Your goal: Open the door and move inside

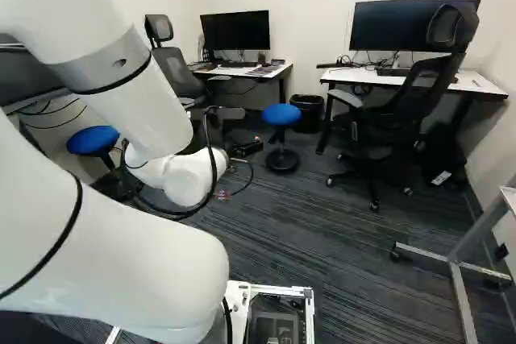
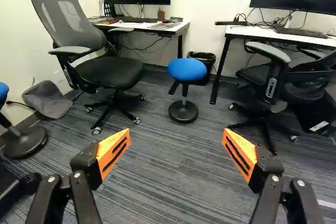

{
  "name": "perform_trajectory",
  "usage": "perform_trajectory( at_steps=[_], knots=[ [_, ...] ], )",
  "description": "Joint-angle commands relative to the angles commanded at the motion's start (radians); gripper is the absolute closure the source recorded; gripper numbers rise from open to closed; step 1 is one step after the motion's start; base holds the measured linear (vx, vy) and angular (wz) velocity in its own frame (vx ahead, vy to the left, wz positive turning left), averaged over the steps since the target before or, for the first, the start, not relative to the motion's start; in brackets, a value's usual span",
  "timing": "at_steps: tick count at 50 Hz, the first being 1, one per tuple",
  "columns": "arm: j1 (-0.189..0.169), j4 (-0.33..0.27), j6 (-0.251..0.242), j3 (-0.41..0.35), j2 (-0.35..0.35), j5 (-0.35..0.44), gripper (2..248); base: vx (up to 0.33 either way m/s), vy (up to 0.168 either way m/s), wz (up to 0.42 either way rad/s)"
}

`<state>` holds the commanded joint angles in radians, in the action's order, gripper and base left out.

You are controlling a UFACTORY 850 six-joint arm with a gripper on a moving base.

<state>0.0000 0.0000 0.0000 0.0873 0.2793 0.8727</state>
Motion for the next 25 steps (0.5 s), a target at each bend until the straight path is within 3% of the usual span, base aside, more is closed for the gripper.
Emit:
perform_trajectory(
  at_steps=[16, 25],
  knots=[
    [0.000, 0.000, 0.000, 0.000, 0.000, 0.000, 3, 0.199, 0.037, 0.144],
    [0.000, 0.000, 0.000, 0.000, 0.000, 0.000, 3, 0.191, 0.012, 0.032]
  ],
)
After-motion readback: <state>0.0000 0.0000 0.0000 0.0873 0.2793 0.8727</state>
